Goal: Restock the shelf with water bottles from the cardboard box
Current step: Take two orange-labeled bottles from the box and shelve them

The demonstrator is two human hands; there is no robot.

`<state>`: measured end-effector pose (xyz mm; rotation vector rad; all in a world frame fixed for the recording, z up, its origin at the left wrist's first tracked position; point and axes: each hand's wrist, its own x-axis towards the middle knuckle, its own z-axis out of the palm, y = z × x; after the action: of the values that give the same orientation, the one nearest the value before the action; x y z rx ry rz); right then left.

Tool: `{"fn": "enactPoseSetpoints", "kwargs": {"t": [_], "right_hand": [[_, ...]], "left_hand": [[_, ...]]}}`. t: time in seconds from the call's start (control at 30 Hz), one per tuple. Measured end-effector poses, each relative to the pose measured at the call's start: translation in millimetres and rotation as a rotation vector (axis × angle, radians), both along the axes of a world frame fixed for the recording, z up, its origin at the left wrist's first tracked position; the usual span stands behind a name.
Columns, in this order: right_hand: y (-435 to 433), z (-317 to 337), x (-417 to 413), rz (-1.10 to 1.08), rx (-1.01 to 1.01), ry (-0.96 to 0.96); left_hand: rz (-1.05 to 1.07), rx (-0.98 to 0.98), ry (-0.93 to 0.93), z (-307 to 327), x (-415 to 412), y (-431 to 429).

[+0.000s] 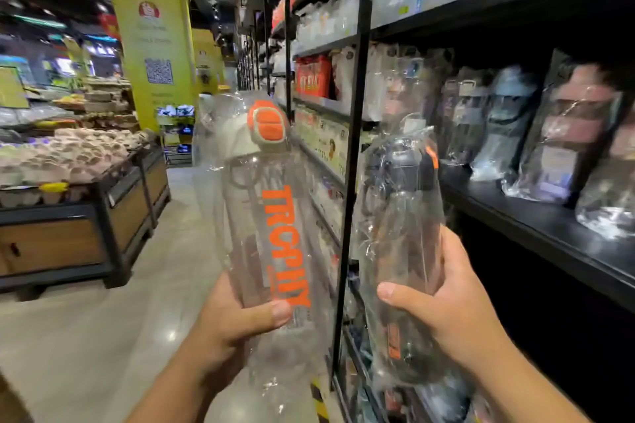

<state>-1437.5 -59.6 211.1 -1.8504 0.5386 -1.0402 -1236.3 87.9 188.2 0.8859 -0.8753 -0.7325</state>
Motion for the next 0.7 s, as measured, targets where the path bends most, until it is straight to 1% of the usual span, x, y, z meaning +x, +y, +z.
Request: {"fn": "enactPoseSetpoints", "kwargs": {"t": [0.13,0.37,0.47,0.57,0.7], "right_hand": [[-44,17,-15,-0.074,-0.032,-0.024],[-98,41,-21,-0.27,-0.12,-0.05],[-120,46,-16,-0.39,-0.179,-0.042],[-143,51,-4,-0.49,-0.214,-0.046],[-174,57,21,-0.634,-0.214,-0.096]], "left_hand": [[-0.101,-0.061,-0.006,14,-3,-71],[-0.32,-0.105,-0.111,37,14,-189],[-0.42,-0.155,-0.173,47,29,-246],[-0.49,-0.187,-0.195,57,47,-304],[-0.604,-0.205,-0.245,74,74,-373]]}}
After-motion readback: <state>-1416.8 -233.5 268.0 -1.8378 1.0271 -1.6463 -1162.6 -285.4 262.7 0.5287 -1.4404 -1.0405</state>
